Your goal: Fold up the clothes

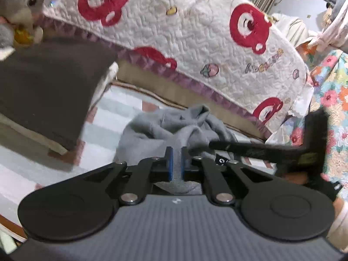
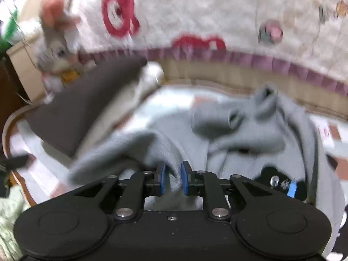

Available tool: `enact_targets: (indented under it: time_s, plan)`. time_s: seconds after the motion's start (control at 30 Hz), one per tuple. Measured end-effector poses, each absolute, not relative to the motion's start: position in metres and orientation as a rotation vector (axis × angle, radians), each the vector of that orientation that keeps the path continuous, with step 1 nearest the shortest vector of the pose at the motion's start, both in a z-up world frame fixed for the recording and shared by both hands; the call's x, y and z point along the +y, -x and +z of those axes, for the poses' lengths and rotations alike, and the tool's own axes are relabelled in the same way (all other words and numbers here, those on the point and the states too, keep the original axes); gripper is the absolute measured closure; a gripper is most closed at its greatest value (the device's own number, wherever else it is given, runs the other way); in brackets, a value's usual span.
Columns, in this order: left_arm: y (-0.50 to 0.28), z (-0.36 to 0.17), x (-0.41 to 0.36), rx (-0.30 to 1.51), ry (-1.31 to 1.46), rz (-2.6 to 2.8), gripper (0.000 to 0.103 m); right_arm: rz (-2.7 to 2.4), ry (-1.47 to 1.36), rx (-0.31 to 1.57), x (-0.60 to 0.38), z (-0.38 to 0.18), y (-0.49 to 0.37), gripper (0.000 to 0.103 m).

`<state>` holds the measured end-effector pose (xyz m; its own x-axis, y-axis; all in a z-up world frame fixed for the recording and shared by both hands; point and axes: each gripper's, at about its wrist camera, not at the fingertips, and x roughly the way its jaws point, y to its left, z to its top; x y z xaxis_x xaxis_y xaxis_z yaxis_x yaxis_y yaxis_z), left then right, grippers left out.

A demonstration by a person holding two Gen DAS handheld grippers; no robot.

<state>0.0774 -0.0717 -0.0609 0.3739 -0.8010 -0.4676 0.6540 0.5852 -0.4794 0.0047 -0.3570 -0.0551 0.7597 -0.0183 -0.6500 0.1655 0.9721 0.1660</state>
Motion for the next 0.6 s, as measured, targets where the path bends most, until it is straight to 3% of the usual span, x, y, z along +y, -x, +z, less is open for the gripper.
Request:
enact_targets:
  time_s: [0.1,0.17,0.23,0.3,0.4,0.5,0.6]
  plan:
    - [-0.080,-0.070,-0.088,0.752,0.193,-0.942,0.074,0.050,-0.286,0.720,-0.353,-0.044,-0.011,0.090]
    - [-0.088,-0.078,-0.098,0.784,0.215,-0.923,0.058,0.086,-0.312,0.754,-0.351,-0.044,-0.020,0.090]
    - [-0.096,-0.089,-0.111,0.825,0.207,-0.916,0.050,0.023,-0.329,0.854,-0.352,-0.063,-0.044,0.090]
    - [-0.100,-0.099,-0.126,0.855,0.123,-0.887,0.049,-0.028,-0.382,0.935,-0.356,-0.084,-0.062,0.071]
    - [-0.098,-0.111,-0.135,0.849,0.022,-0.830,0.049,-0.001,-0.521,0.976,-0.361,-0.108,-0.071,0.062]
    - [-0.099,-0.118,-0.133,0.877,0.042,-0.833,0.052,-0.017,-0.466,0.972,-0.357,-0.117,-0.072,0.054]
    - [-0.101,-0.123,-0.131,0.890,0.053,-0.825,0.067,-0.025,-0.444,0.977,-0.355,-0.126,-0.078,0.045]
